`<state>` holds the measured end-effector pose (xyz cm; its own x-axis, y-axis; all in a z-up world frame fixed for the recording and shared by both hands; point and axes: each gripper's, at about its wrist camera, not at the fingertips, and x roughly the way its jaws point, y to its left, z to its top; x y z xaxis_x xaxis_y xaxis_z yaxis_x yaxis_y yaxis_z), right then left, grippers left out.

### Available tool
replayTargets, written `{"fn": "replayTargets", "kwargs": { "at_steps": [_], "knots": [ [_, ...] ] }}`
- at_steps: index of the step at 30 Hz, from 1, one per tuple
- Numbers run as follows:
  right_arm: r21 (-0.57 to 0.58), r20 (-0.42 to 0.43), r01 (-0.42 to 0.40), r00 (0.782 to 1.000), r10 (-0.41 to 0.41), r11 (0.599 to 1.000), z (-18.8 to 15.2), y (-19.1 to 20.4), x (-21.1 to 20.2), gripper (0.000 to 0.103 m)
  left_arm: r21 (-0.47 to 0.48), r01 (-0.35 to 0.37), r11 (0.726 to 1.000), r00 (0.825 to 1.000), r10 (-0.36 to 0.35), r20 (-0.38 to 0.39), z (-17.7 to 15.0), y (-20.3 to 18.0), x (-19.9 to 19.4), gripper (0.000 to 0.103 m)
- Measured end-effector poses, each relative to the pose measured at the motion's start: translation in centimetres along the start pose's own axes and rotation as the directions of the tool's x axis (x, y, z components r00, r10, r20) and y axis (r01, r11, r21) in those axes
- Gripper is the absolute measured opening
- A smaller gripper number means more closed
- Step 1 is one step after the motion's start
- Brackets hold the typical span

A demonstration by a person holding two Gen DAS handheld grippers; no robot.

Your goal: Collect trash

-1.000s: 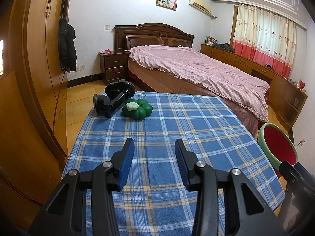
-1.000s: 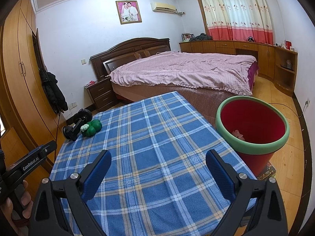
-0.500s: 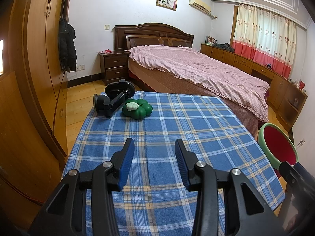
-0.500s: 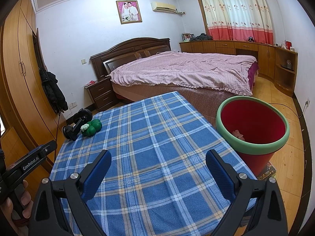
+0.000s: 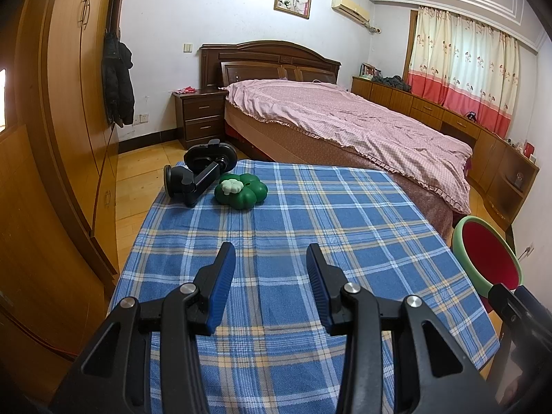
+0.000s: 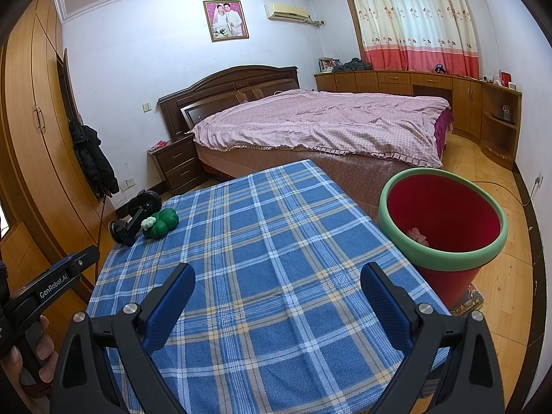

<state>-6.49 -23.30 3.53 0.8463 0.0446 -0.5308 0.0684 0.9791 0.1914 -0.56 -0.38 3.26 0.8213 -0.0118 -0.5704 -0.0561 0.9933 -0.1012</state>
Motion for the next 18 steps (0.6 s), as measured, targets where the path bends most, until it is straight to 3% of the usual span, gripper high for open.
{"fn": "replayTargets", "kwargs": {
  "at_steps": [18],
  "knots": [
    [0.000, -0.001, 0.000, 1.000, 0.000, 1.000, 0.01, 0.02, 0.00, 0.099, -0.002, -0.001, 1.000, 1.000, 0.001, 0.002, 0.03, 0.12, -0.03, 0.043]
  ]
}}
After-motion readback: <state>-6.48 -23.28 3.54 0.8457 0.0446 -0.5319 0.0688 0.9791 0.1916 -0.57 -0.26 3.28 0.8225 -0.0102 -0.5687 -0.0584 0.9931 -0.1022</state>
